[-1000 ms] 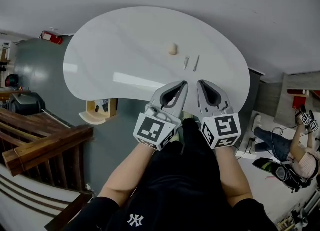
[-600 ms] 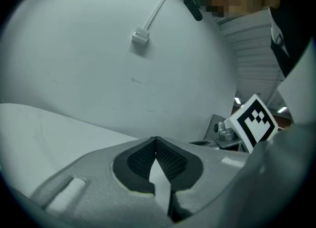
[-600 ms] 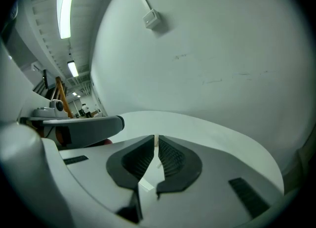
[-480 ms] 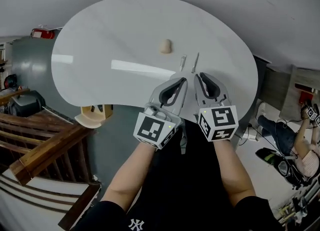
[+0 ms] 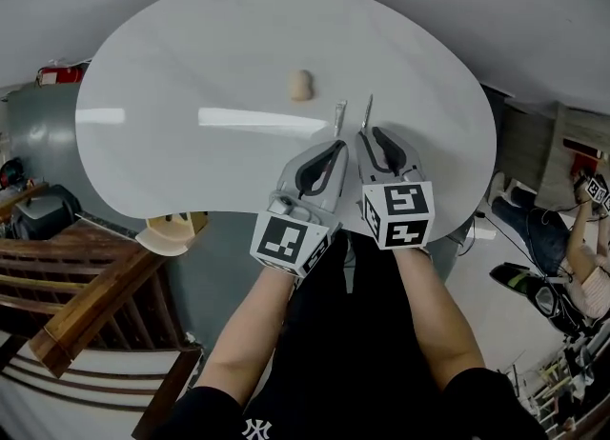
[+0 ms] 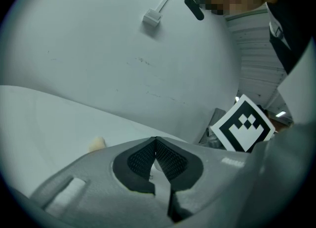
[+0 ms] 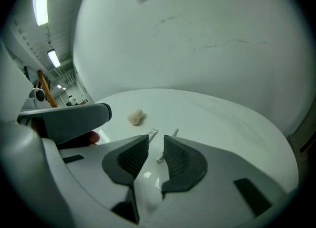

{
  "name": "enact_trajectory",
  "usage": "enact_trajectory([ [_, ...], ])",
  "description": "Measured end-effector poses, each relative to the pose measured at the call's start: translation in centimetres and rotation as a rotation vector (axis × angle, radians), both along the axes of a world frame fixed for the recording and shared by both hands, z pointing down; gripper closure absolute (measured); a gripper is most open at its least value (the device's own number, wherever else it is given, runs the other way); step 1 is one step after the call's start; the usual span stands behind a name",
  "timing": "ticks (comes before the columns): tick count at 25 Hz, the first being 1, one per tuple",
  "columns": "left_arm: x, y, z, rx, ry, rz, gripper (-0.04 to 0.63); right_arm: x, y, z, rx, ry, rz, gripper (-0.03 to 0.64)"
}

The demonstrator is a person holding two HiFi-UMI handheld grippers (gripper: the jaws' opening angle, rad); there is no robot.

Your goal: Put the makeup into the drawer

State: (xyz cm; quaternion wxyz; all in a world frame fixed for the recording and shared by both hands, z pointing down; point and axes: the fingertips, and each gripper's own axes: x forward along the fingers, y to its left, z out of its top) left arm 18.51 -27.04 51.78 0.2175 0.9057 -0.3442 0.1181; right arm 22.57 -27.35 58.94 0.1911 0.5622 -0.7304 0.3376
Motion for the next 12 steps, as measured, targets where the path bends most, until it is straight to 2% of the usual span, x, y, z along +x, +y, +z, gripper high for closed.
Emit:
enact_trajectory([
  [12, -0.4, -0.8, 2.2, -0.04, -0.001, -0.004, 0.584, -0.6, 0.0, 4.4, -0.157, 0.105, -0.032, 0.489],
])
